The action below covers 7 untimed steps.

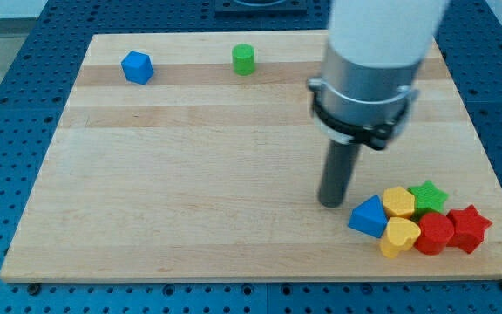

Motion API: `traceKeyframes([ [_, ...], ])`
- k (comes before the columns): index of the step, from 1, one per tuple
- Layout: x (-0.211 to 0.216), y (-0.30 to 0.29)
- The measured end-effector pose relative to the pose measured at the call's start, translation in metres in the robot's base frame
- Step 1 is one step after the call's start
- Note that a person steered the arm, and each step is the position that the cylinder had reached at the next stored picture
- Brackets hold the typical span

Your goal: Place the blue cube diagonal to the green circle

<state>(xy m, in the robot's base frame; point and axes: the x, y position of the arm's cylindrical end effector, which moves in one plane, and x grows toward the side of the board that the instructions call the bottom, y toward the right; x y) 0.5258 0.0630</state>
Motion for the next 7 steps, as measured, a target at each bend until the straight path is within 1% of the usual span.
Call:
traceKeyframes([
  [3,-0.06,-0.185],
  [5,-0.102,-0.289],
  [6,-0.14,-0.31],
  [7,-0.203,-0.319],
])
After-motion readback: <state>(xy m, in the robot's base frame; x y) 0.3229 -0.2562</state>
